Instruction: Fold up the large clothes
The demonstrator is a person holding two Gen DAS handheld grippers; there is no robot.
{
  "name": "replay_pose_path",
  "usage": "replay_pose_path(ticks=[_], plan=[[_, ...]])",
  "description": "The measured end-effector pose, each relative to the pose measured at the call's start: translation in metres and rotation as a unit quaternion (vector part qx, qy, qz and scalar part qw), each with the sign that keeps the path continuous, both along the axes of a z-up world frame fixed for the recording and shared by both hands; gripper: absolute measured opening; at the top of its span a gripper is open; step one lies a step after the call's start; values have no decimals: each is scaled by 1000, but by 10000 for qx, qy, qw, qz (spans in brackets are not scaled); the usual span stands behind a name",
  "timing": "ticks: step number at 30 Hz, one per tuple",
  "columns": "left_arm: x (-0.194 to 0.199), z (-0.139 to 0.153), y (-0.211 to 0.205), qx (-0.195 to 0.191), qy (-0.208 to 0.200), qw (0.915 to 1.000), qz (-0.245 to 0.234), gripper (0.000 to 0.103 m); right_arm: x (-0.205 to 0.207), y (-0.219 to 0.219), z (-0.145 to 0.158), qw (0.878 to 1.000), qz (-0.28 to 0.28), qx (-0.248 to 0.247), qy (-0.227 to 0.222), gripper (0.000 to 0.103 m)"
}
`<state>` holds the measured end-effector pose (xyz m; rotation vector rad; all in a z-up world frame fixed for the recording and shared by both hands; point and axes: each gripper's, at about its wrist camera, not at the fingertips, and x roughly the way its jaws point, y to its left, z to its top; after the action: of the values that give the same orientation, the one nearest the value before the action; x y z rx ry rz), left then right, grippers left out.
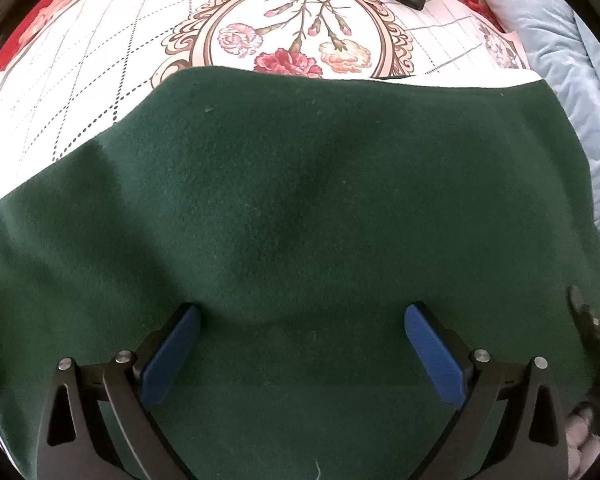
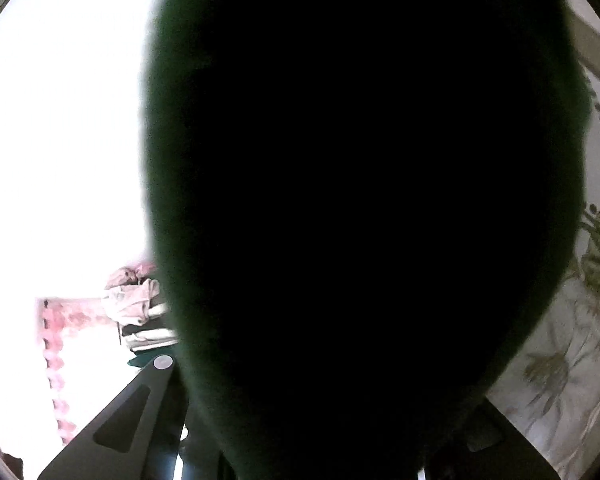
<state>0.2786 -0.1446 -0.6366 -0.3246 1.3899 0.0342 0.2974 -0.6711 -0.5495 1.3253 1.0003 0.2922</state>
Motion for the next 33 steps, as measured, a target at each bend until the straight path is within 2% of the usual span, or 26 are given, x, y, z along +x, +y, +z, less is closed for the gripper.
replay_pose_path(ticks=[6, 11, 14, 17, 20, 23, 25, 26, 27, 28, 29, 30, 31, 32, 33], plan=[[-12, 2, 20, -342, -56, 9993, 131, 103, 9, 10, 60, 9971, 338, -561, -399, 18], [-24, 7, 34, -605, -120, 9979, 194, 103, 15, 30, 109, 9878, 735, -1173, -718, 18], [-36, 18, 48, -665, -52, 9973, 313, 103, 16, 46, 138, 9769, 1002, -1640, -933, 18], [-66, 44, 81, -650, -148, 9956, 661, 103, 13, 63, 163, 9655, 1224, -2014, -1106, 18], [-113, 73, 134, -593, -259, 9905, 1212, 103, 9, 90, 191, 9443, 1571, -2571, -1321, 18], [-166, 95, 190, -397, -232, 9832, 1769, 103, 0, 132, 212, 9128, 2089, -3138, -1572, 18], [-209, 107, 230, -209, -176, 9756, 2177, 103, -9, 170, 220, 8826, 2564, -3520, -1772, 18], [-228, 112, 247, -118, -144, 9719, 2346, 103, -16, 191, 221, 8638, 2856, -3704, -1873, 18], [-249, 116, 265, -26, -113, 9674, 2528, 103, -26, 216, 221, 8389, 3165, -3945, -2012, 18], [-271, 120, 284, 72, -74, 9620, 2730, 103, -35, 235, 218, 8208, 3386, -4093, -2100, 18], [-292, 123, 301, 149, -38, 9563, 2919, 103, -52, 264, 211, 7872, 3757, -4345, -2246, 18], [-305, 124, 309, 194, -5, 9517, 3065, 103, -65, 284, 203, 7615, 4019, -4515, -2341, 19], [-320, 125, 319, 234, 35, 9451, 3260, 103, -84, 309, 188, 7272, 4393, -4700, -2392, 19], [-339, 127, 332, 262, 65, 9389, 3432, 103, -95, 323, 177, 7059, 4614, -4816, -2387, 20], [-356, 129, 342, 277, 85, 9330, 3587, 103, -113, 341, 158, 6776, 4960, -4924, -2290, 23]])
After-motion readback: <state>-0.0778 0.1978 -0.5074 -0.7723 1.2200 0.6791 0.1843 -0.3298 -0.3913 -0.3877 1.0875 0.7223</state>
